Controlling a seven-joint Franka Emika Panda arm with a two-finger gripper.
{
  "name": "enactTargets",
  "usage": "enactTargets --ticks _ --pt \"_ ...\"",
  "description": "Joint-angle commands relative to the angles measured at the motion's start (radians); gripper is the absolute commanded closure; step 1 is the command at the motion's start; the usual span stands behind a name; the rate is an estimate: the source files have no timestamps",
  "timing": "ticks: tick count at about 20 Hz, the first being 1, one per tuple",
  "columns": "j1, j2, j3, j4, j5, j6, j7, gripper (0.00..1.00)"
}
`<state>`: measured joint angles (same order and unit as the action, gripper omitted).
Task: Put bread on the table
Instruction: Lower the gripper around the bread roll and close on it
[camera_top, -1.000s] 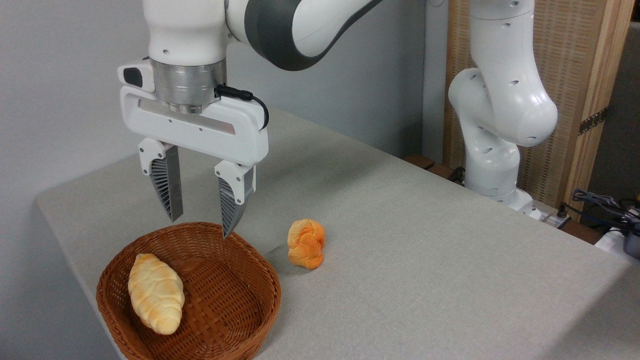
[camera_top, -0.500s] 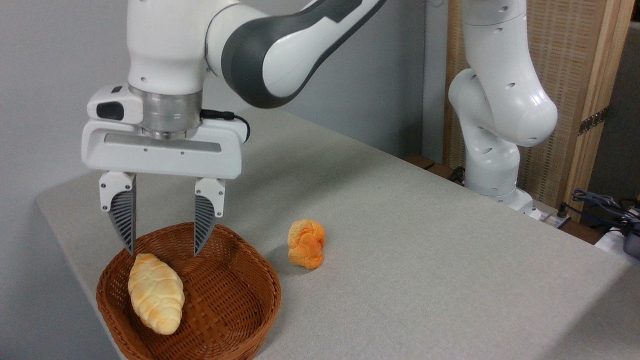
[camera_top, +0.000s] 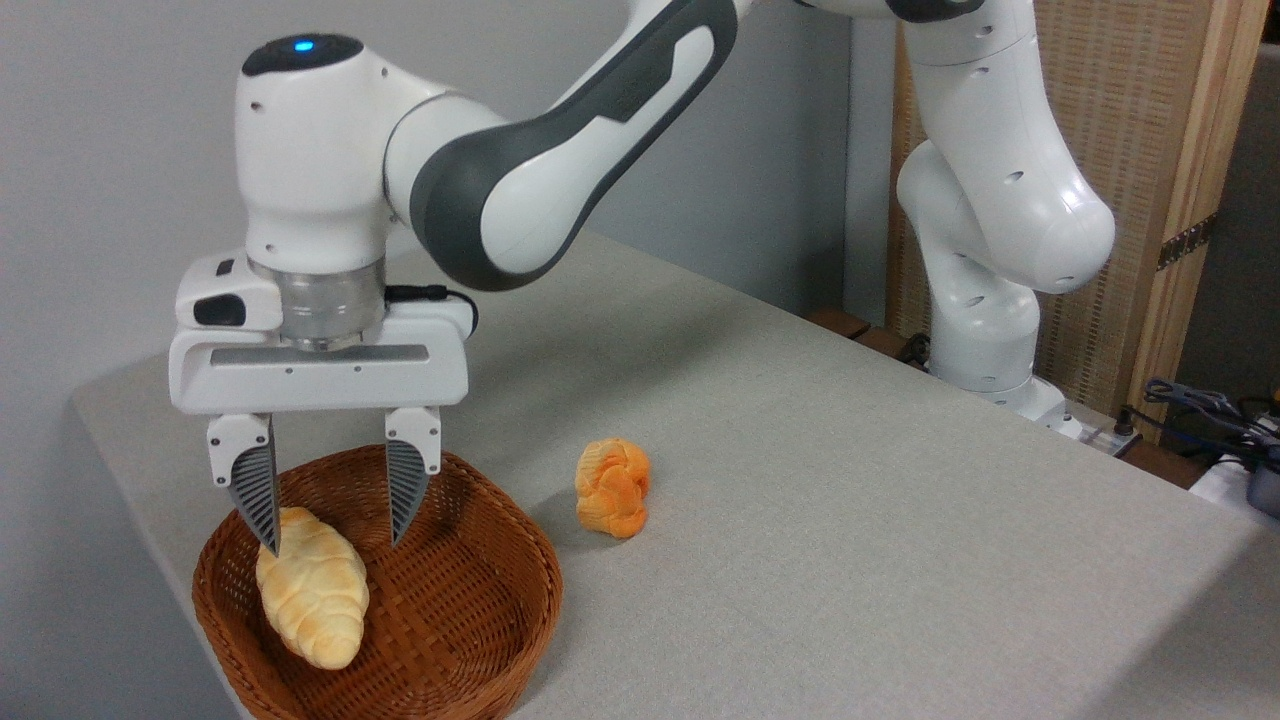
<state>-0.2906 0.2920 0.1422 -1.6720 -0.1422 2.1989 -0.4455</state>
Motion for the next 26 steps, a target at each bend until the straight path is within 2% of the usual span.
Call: enactTargets --ticks 1,7,15,17,19,20,24,26 --pt "0.002 0.038 -0.023 0.014 0.013 0.076 -0.045 0.00" --pt "0.002 0.075 -0.026 0.015 0.013 0.136 -0.055 0.00" --pt "0.002 0.099 -0.032 0.015 0.016 0.140 -0.051 0.01" --pt "0.002 0.099 -0.032 0.015 0.038 0.140 -0.051 0.16" --pt "0.002 0.099 -0.032 0.015 0.043 0.140 -0.047 0.42" --pt "0.002 0.099 -0.032 0.015 0.043 0.140 -0.047 0.49" --pt "0.002 0.099 -0.032 0.015 0.044 0.140 -0.045 0.63" --pt "0.002 0.099 -0.032 0.015 0.043 0.140 -0.042 0.66"
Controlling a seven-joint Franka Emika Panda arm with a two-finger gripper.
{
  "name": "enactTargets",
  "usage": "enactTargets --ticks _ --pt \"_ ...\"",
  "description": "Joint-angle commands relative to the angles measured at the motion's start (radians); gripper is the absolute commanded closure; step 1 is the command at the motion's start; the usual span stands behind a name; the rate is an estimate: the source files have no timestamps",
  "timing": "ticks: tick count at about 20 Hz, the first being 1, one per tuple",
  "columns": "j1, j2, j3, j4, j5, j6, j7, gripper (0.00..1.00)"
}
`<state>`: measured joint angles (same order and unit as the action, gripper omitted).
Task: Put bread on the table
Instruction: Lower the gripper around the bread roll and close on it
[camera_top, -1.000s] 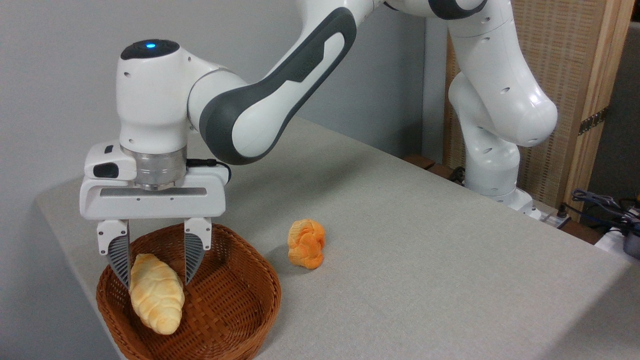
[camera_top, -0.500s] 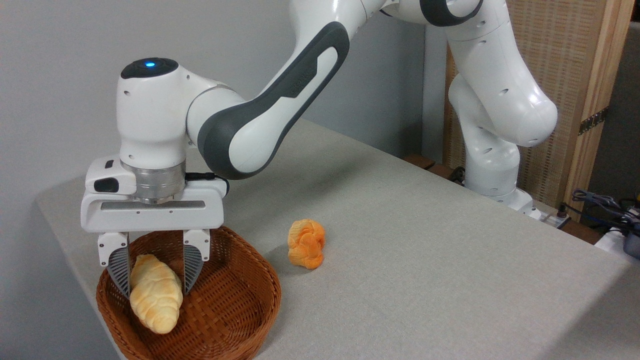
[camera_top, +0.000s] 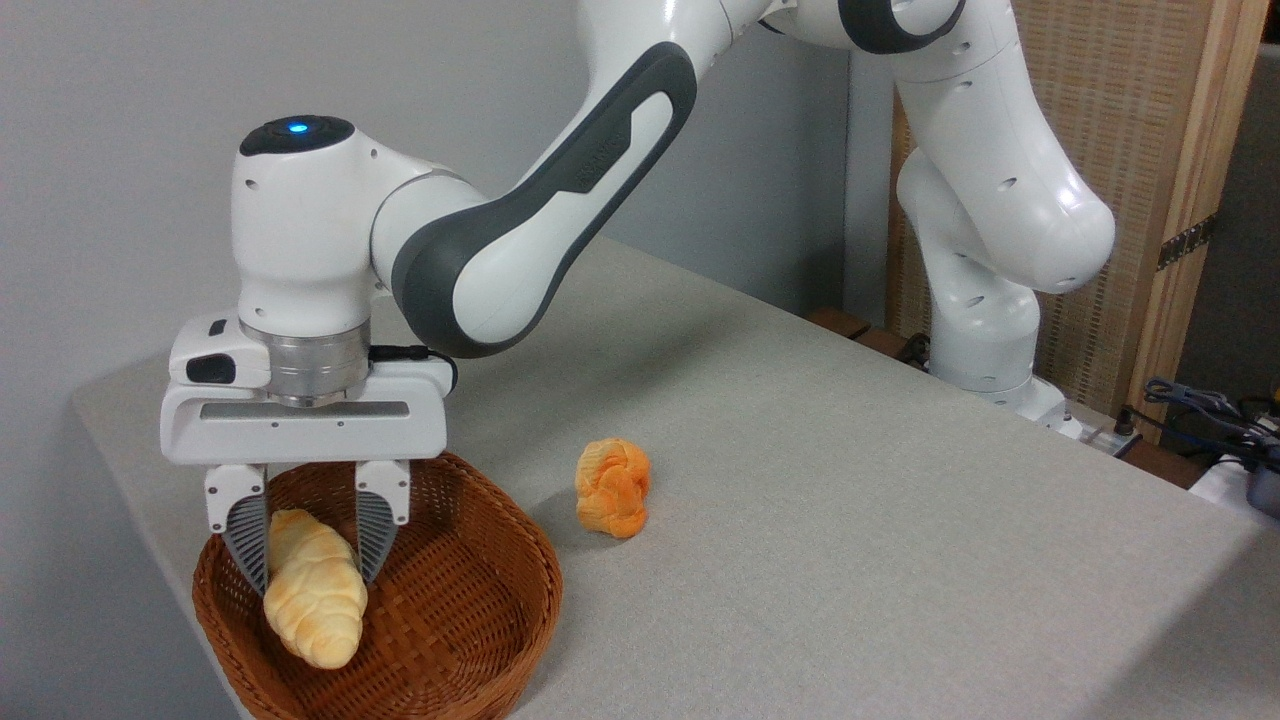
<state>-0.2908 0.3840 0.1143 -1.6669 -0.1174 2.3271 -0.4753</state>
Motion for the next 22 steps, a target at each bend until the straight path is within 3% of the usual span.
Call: enactTargets --ticks 1,15,17,22 --pt "0.002 0.007 -0.004 0.010 0.018 0.012 -0.013 0.67" --pt "0.002 -0.025 0.005 0.021 0.022 -0.014 0.010 0.70" --pt "0.002 -0.042 0.004 0.021 0.050 -0.034 0.015 0.70" --pt "0.009 -0.080 0.007 0.021 0.062 -0.103 0.078 0.70"
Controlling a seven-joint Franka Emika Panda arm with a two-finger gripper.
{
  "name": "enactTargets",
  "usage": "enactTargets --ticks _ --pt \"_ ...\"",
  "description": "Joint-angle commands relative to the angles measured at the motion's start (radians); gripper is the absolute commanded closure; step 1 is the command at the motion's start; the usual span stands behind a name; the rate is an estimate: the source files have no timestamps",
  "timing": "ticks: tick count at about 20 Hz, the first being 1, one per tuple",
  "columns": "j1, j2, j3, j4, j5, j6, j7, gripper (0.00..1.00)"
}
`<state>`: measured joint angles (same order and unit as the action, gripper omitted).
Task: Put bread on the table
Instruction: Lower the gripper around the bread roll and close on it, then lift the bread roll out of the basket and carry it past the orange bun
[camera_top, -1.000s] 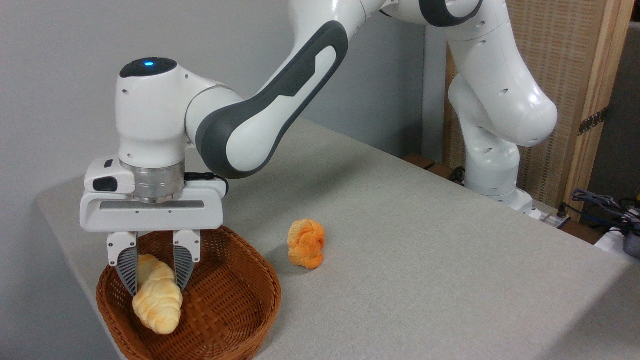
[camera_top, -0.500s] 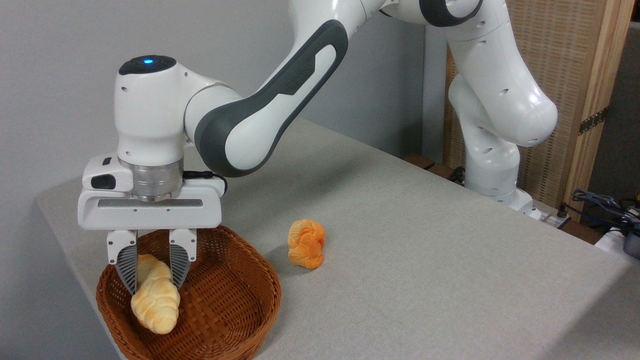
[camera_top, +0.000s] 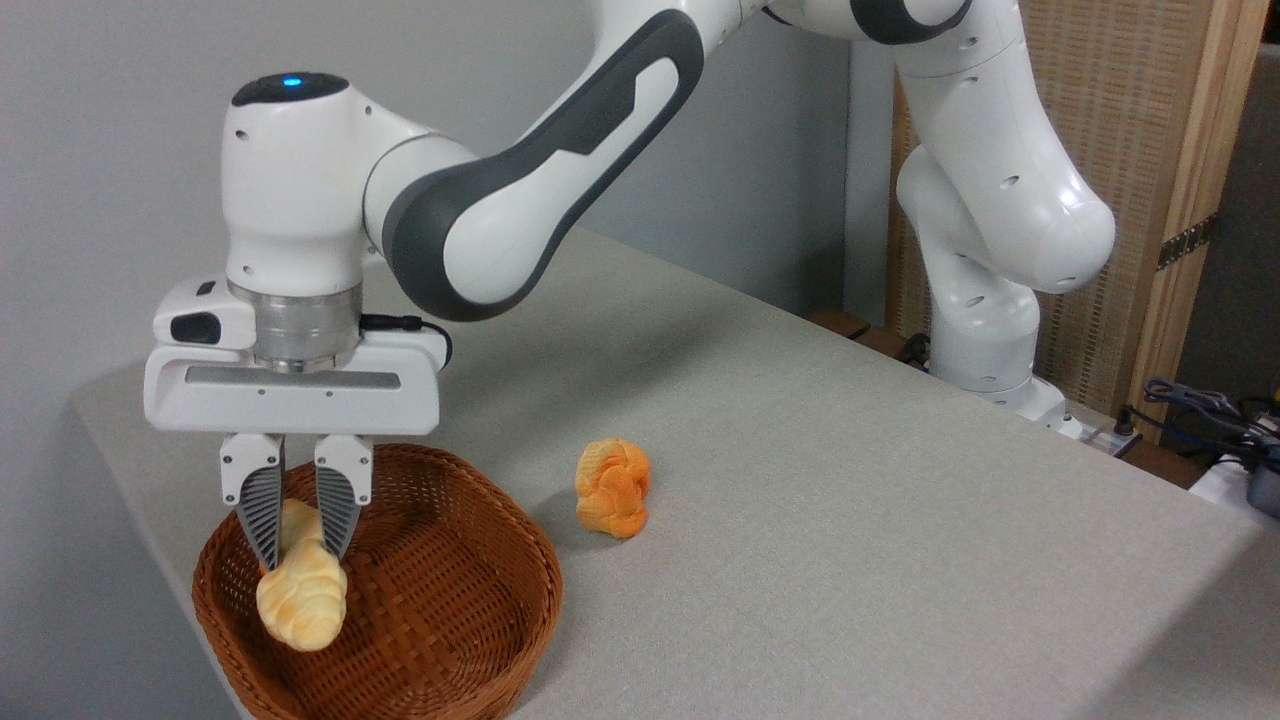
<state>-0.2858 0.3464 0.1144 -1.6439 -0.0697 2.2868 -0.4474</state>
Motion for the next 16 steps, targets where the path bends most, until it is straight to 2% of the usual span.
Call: enactTargets --ticks 1,7,13,16 --pt "0.005 -0.058 0.008 -0.002 0.013 -0.084 0.073 0.70" --pt "0.030 -0.144 0.028 -0.002 0.010 -0.251 0.277 0.67" --pt "0.028 -0.222 0.102 -0.002 0.001 -0.443 0.573 0.66" --pt "0.028 -0.251 0.106 -0.010 0.005 -0.498 0.703 0.63"
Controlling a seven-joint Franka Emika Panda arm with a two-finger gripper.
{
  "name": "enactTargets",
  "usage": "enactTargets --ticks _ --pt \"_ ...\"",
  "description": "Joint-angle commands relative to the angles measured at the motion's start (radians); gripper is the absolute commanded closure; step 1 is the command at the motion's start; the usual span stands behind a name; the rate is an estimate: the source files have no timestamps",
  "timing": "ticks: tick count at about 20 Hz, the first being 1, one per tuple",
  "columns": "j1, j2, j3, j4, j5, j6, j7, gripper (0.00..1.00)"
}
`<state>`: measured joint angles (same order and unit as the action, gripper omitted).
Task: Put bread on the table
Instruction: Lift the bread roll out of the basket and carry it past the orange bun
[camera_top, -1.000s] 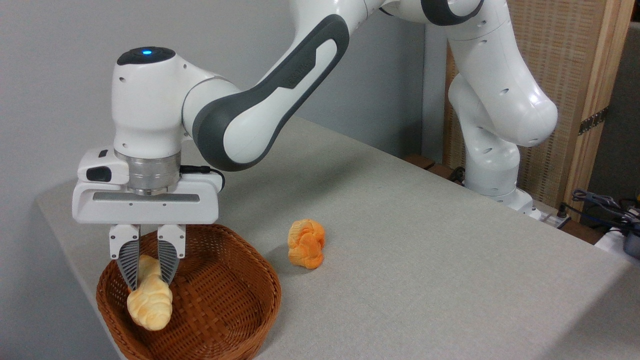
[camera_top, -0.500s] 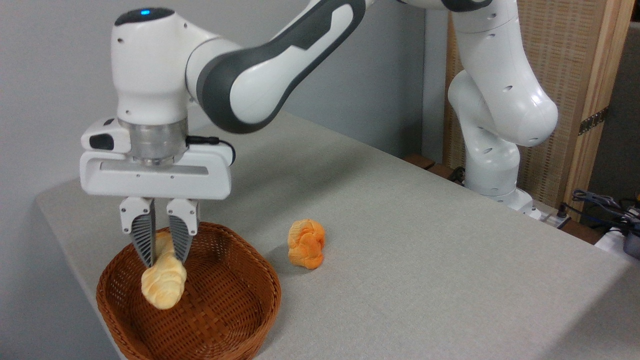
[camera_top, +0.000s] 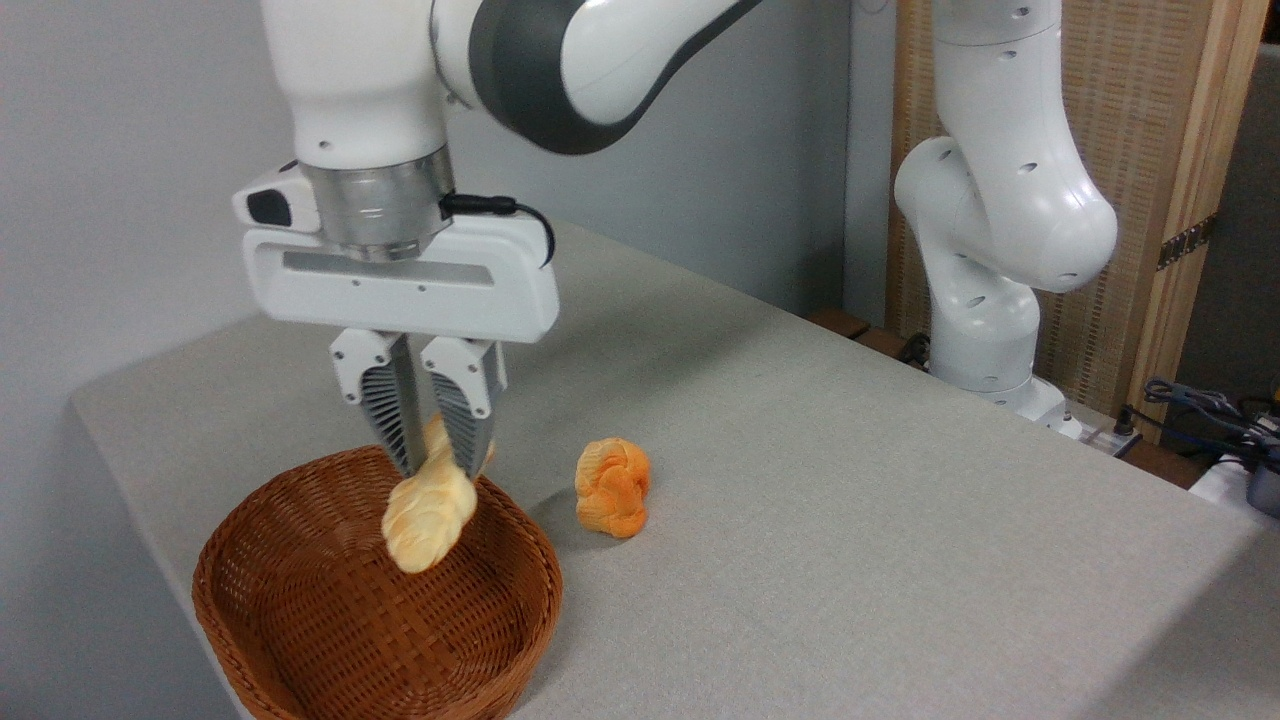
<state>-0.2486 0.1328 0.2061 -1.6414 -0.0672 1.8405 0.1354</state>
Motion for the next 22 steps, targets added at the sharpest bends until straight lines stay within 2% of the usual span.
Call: enactTargets --ticks 1,9,13,16,18,19,20,21,22 --pt "-0.009 -0.053 0.015 -0.020 0.004 -0.064 0.174 0.63" --pt "-0.008 -0.177 0.044 -0.135 0.009 -0.162 0.527 0.60" --pt "-0.009 -0.257 0.065 -0.230 0.010 -0.164 0.636 0.58" --pt "-0.009 -0.298 0.067 -0.291 0.012 -0.164 0.671 0.55" --pt "-0.011 -0.306 0.067 -0.311 0.014 -0.164 0.699 0.45" --pt "-0.011 -0.306 0.067 -0.314 0.014 -0.165 0.704 0.33" --pt "-0.011 -0.306 0.068 -0.317 0.014 -0.170 0.705 0.11" --pt "-0.011 -0.306 0.067 -0.319 0.014 -0.182 0.713 0.00" --pt "-0.011 -0.306 0.068 -0.319 0.014 -0.194 0.727 0.00"
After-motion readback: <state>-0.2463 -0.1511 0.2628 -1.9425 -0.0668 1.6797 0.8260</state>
